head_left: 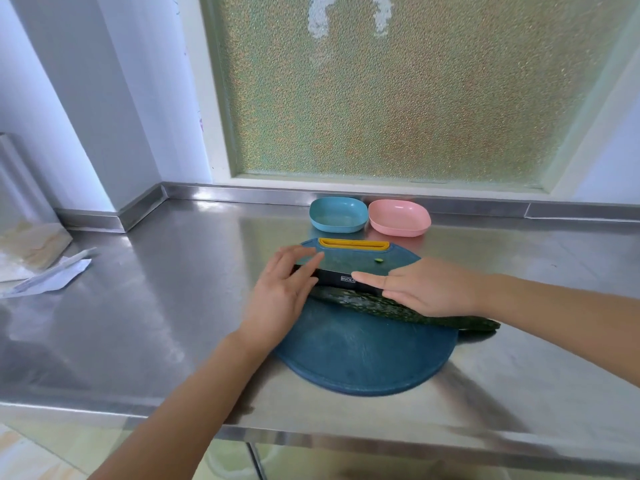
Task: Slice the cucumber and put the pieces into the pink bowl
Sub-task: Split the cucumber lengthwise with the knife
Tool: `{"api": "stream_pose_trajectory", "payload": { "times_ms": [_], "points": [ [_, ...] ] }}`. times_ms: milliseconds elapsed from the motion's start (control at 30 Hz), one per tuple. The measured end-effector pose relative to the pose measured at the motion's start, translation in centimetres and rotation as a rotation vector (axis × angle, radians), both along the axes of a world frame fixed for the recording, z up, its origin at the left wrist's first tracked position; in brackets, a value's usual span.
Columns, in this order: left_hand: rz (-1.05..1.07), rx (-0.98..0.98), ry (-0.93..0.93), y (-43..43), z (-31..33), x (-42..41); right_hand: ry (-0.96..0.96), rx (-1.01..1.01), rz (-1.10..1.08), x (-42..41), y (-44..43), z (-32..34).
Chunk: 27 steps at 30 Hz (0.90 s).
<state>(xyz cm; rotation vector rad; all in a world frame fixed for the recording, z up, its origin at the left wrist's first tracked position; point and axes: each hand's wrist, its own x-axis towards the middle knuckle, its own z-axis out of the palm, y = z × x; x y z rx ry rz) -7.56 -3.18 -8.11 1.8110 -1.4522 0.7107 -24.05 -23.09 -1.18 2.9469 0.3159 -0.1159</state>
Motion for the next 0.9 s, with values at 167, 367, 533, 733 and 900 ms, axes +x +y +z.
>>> {"api": "stream_pose_trajectory", "payload": {
  "times_ms": [167,367,533,733,900],
  "points": [
    [-0.13,0.13,-0.147,-0.2,-0.7,-1.5,-0.08,-0.117,0.058,0.4,-0.4,-0.7],
    [-0.167,0.149,-0.087,-0.4,-1.0,-1.3,-0.182,-0.278,0.134,0.9,0.1,-0.5],
    [-0.154,0.099,-0.181,-0.3,-0.9,-1.5,-0.056,-0.19,0.107,3.5,2.5,0.2],
    [-0.155,0.138,-0.125,0.0,-0.5,-1.4,-0.019,-0.267,0.067,3.4,2.4,2.2],
    [-0.175,0.17,-0.097,0.2,-0.6,-1.3,-0.014,-0.338,0.008,0.3,0.3,3.3]
  ]
}}
